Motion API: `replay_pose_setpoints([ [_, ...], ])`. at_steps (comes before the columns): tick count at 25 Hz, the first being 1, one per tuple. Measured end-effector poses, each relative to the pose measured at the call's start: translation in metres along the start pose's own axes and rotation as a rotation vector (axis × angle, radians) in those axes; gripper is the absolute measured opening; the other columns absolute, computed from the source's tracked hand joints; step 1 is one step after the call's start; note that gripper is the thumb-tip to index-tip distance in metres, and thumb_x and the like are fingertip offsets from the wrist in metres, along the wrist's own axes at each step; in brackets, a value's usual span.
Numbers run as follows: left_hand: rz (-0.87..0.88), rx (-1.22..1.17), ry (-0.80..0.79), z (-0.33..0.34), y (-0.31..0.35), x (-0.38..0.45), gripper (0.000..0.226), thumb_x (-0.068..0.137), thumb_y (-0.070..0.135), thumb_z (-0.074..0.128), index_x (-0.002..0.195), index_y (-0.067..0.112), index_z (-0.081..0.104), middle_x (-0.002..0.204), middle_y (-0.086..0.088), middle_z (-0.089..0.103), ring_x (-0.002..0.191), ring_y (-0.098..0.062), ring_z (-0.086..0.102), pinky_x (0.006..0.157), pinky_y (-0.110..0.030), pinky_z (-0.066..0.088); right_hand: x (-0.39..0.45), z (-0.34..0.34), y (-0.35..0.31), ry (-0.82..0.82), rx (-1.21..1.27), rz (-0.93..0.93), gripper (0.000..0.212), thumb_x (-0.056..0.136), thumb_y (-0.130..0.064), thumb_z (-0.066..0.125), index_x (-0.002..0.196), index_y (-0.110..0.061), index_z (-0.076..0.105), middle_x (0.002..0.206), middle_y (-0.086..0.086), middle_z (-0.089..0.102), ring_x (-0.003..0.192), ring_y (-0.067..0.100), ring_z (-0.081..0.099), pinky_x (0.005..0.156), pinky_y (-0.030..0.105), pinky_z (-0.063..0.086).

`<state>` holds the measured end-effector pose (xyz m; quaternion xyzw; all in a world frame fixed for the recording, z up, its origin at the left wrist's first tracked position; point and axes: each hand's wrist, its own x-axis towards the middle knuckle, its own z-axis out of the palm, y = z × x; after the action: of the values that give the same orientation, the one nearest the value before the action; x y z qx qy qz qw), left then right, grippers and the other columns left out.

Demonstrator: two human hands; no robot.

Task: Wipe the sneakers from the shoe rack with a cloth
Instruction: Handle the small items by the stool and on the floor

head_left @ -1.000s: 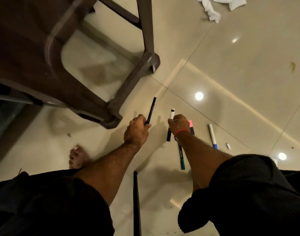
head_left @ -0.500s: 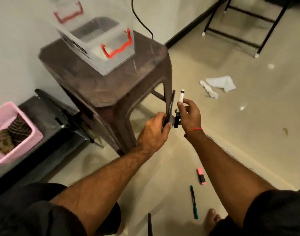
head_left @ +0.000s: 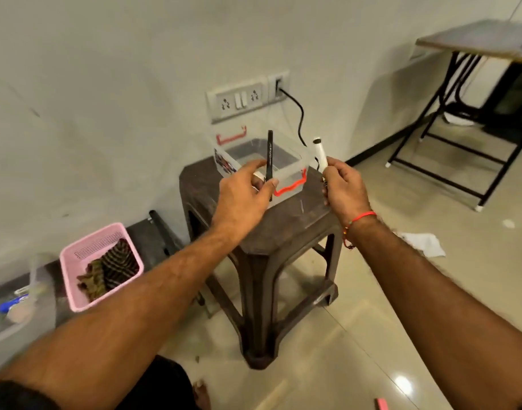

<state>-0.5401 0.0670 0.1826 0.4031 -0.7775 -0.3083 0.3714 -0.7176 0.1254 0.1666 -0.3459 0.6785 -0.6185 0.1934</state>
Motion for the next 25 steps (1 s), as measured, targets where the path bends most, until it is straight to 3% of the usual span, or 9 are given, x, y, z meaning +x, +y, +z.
replay_pose_setpoints([
  [2,-0.024,0.132,-0.012,-0.025,-0.004,0.034,0.044,0.095,0.031,0.069,0.137,0.024,0.061,0.093,0.003,0.073,0.074,-0.001,0.062,0.071,-0.004,0.048,0.019,0.013,-0.025,-0.085,-0.186,-0.067,0.030,0.095,-0.015,0.056,0.123,-0.020,0.067,0.082,-0.001,0.062,0.070,0.011,0.056,0.066,0.028,0.047],
  [3,-0.034,0.202,-0.031,-0.034,-0.007,0.051,0.042,0.095,0.031,0.070,0.135,0.021,0.063,0.097,0.000,0.073,0.076,-0.003,0.061,0.071,-0.004,0.045,0.026,0.019,-0.034,-0.099,-0.273,-0.090,0.033,0.094,-0.016,0.061,0.127,-0.019,0.064,0.088,0.000,0.064,0.076,0.014,0.060,0.068,0.025,0.048],
  [7,-0.075,0.432,-0.155,-0.048,-0.029,0.120,0.029,0.090,0.025,0.075,0.115,0.009,0.074,0.105,-0.007,0.073,0.079,-0.016,0.065,0.073,-0.025,0.052,0.060,0.036,-0.045,-0.088,-0.480,-0.045,0.024,0.090,-0.023,0.069,0.112,-0.023,0.060,0.104,0.008,0.065,0.080,0.019,0.063,0.052,0.017,0.038],
  [10,-0.069,0.576,-0.190,-0.043,-0.041,0.160,0.034,0.087,0.028,0.079,0.114,0.008,0.075,0.111,-0.013,0.074,0.089,-0.026,0.070,0.081,-0.038,0.060,0.080,0.045,-0.043,-0.109,-0.610,-0.069,0.012,0.090,-0.022,0.068,0.098,-0.022,0.059,0.111,0.010,0.061,0.082,0.021,0.058,0.057,0.021,0.041],
  [12,-0.072,0.699,-0.207,-0.035,-0.044,0.177,0.044,0.084,0.035,0.080,0.118,0.010,0.070,0.111,-0.011,0.072,0.096,-0.029,0.068,0.089,-0.043,0.056,0.089,0.052,-0.040,-0.123,-0.661,-0.125,0.010,0.091,-0.020,0.067,0.094,-0.024,0.058,0.108,0.008,0.062,0.084,0.021,0.057,0.067,0.027,0.045],
  [16,-0.110,0.901,-0.247,-0.012,-0.054,0.193,0.048,0.086,0.037,0.076,0.126,0.015,0.059,0.119,-0.008,0.066,0.115,-0.029,0.060,0.108,-0.051,0.034,0.097,0.064,-0.028,-0.185,-0.705,-0.141,0.012,0.091,-0.022,0.069,0.095,-0.027,0.059,0.109,0.008,0.062,0.080,0.019,0.058,0.070,0.029,0.048],
  [19,-0.096,0.940,-0.205,-0.007,-0.060,0.194,0.045,0.087,0.044,0.074,0.119,0.016,0.060,0.112,-0.006,0.064,0.114,-0.028,0.059,0.111,-0.055,0.027,0.093,0.070,-0.019,-0.197,-0.771,-0.165,0.011,0.091,-0.023,0.068,0.095,-0.029,0.060,0.100,0.003,0.065,0.091,0.024,0.062,0.087,0.039,0.054],
  [21,-0.068,0.900,-0.194,-0.012,-0.064,0.191,0.043,0.088,0.051,0.070,0.113,0.017,0.061,0.100,-0.003,0.061,0.107,-0.027,0.061,0.110,-0.058,0.026,0.091,0.072,-0.019,-0.191,-0.841,-0.170,0.009,0.091,-0.026,0.066,0.099,-0.029,0.063,0.102,0.002,0.067,0.100,0.026,0.061,0.098,0.040,0.044],
  [25,-0.042,0.666,-0.079,-0.022,-0.080,0.175,0.034,0.094,0.052,0.063,0.101,0.020,0.073,0.091,0.000,0.068,0.093,-0.024,0.061,0.105,-0.056,0.029,0.087,0.077,-0.024,-0.145,-0.945,-0.182,0.014,0.094,-0.030,0.060,0.105,-0.023,0.065,0.103,0.001,0.067,0.101,0.025,0.059,0.098,0.043,0.036],
])
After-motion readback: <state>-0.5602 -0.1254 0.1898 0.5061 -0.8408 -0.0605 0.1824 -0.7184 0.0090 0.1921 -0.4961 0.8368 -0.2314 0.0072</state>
